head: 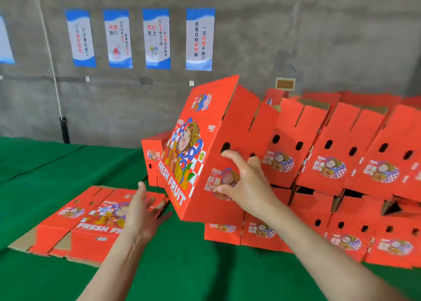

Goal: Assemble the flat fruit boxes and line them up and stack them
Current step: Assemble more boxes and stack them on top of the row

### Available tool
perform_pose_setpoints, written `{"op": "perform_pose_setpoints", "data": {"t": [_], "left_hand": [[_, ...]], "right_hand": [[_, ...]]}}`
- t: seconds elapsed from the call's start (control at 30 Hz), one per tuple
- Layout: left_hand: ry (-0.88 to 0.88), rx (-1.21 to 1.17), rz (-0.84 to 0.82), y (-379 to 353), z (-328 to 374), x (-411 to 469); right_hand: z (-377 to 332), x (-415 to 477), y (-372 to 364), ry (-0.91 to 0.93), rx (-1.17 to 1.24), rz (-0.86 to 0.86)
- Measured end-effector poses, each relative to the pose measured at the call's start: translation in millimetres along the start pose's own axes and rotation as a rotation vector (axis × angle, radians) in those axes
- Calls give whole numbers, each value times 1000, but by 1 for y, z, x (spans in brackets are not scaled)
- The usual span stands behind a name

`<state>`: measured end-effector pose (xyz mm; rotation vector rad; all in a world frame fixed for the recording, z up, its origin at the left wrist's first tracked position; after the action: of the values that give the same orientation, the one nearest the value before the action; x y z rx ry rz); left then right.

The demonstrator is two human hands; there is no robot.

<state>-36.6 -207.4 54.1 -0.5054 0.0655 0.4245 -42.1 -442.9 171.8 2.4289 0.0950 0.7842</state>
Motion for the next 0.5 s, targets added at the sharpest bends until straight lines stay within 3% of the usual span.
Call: {"op": "perform_pose_setpoints", "data": {"t": [0.1,0.23,0.5], "left_hand": [[-142,98,-191,-28,0,-2],[-391,215,-249,-54,16,8],[-390,563,-133,-63,36,94]], "right_hand": [[-2,11,-8,36,-48,52],[-8,40,-16,63,-76,93],[46,122,4,-171,-296,189]]}}
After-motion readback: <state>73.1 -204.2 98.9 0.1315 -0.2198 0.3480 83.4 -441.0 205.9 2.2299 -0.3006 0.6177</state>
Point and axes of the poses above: each hand's wrist, its own x-axis towards the middle knuckle, its own y-axis out of the back of the hand, z = x × y, the point moved 6 cm from there along x, towards the middle knuckle, and after that the axes turned 8 degrees about x, right-handed, at the moved point
